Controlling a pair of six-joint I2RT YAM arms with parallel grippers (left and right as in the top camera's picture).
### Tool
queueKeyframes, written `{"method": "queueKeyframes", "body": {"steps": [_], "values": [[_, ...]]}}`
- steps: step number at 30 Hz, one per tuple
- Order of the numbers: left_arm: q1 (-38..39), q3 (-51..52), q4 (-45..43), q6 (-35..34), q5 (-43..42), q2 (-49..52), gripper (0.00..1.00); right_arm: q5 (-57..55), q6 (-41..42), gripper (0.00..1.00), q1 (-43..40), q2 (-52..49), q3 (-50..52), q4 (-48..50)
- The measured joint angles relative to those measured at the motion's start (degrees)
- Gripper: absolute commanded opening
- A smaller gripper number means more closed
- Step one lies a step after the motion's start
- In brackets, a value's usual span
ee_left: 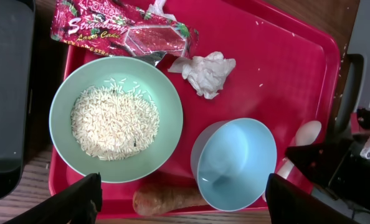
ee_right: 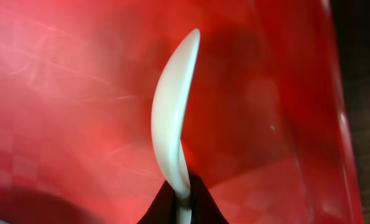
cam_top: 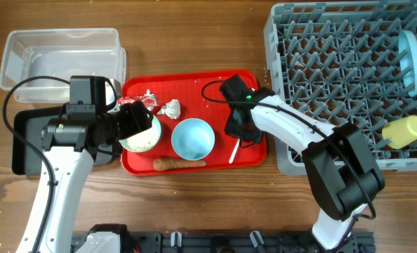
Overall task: Sort waste into correct bins and load items into the dishwasher rack
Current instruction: 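Place the white spoon into the dish rack with the right gripper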
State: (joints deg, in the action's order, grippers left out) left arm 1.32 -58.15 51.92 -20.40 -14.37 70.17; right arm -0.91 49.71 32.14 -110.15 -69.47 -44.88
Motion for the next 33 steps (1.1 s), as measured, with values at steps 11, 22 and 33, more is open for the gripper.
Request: {"method": "queueKeyframes", "body": {"steps": [11, 22, 33], "values": [[0.00, 0.00, 0.00, 0.00, 0.00, 0.00, 0.84, 0.02, -22.40, 0.04, -4.55, 13.99, -7.15, -3.37], [0.00, 0.00, 0.00, 0.00, 0.00, 0.00, 0.84, 0.31, -50.66, 0.04, -24.55, 22.64, -7.32, -12.94], [0.00, 0.00, 0.00, 0.00, -0.02, 0.00, 0.84, 2.62, -50.53, 0.34, -24.59, 17.86, -1.86, -13.22]]}}
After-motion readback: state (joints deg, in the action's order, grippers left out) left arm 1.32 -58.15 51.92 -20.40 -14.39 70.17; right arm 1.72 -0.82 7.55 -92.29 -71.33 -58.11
